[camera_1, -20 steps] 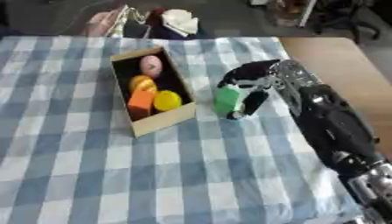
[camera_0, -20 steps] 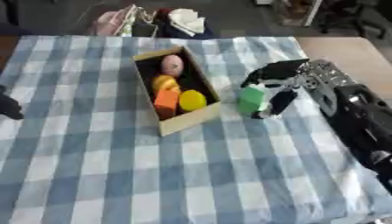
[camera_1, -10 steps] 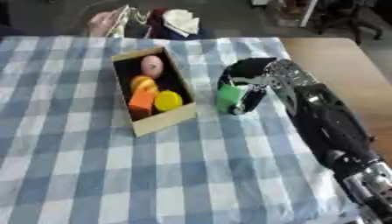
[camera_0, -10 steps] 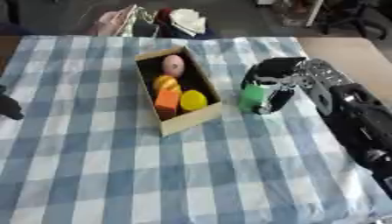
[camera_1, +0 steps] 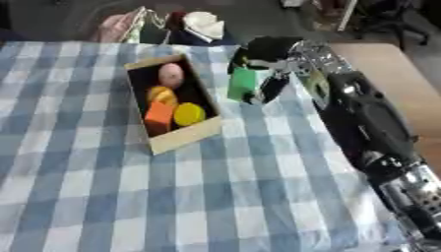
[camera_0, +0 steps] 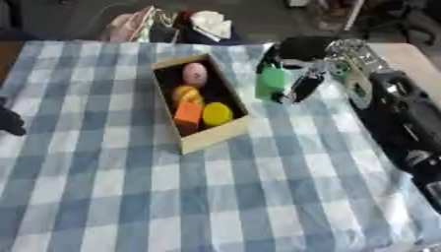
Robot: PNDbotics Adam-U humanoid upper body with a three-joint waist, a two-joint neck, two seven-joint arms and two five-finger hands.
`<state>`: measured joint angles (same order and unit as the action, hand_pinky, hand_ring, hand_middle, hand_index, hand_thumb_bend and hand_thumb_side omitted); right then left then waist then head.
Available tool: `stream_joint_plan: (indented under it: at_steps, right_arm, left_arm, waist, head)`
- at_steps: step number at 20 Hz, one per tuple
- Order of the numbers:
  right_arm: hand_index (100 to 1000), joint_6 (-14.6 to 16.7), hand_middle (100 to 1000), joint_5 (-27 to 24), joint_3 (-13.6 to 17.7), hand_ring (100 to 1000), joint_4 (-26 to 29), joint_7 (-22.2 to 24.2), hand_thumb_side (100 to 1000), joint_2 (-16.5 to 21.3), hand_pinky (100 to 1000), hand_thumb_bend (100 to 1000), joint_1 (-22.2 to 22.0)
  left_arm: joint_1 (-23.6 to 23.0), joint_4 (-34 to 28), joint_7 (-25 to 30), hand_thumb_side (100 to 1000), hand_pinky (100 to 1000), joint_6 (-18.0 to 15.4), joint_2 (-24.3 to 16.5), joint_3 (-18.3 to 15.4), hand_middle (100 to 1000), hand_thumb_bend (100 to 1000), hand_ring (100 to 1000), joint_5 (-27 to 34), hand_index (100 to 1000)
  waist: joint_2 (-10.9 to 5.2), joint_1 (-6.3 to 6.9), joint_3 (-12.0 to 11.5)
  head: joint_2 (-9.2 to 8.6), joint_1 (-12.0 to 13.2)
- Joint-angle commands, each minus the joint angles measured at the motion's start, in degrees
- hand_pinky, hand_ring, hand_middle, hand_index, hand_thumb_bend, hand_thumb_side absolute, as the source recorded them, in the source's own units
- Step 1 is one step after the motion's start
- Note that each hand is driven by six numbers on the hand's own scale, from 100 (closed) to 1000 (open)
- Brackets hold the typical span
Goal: Pick up objects on the table and place them in the box.
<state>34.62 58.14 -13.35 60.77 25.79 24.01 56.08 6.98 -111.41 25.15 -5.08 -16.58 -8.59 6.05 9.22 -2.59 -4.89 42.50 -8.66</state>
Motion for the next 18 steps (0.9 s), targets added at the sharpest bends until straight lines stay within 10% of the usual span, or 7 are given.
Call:
stream_joint_plan:
  at_steps: [1, 10, 18]
  right_arm:
    - [766, 1.1, 604, -1.77, 0.07, 619, -0.85, 0.1, 212, -1.61, 695, 238, 3.75]
    - [855, 2.49, 742, 2.92, 1.93, 707, -12.24, -0.33, 301, -10.24, 748, 192, 8.37]
    - [950, 0.65, 906, 12.77, 3.07, 802, -14.92, -4.96, 559, -12.27, 802, 370, 8.68]
  left_arm:
    - [0.19, -0.71, 0.17, 605, 776, -0.18, -0.58, -0.33, 603, 100, 591, 0.17, 796]
    - [0.39, -0.65, 0.6, 607, 776, -0.11, -0.2, 0.05, 602, 100, 591, 0.43, 796]
    - [0.41, -0.58, 0.75, 610, 777, 0.05, 0.02, 0.12, 602, 100, 591, 0.43, 796]
  waist:
    - [-1.81, 0.12, 0.04]
    - [-1.73, 0.38, -0.46]
    - [-1.68, 0.3, -0.87]
  head:
    - [-0.32, -0.02]
    - [-0.45, -0.69]
    - [-0.44, -0.8]
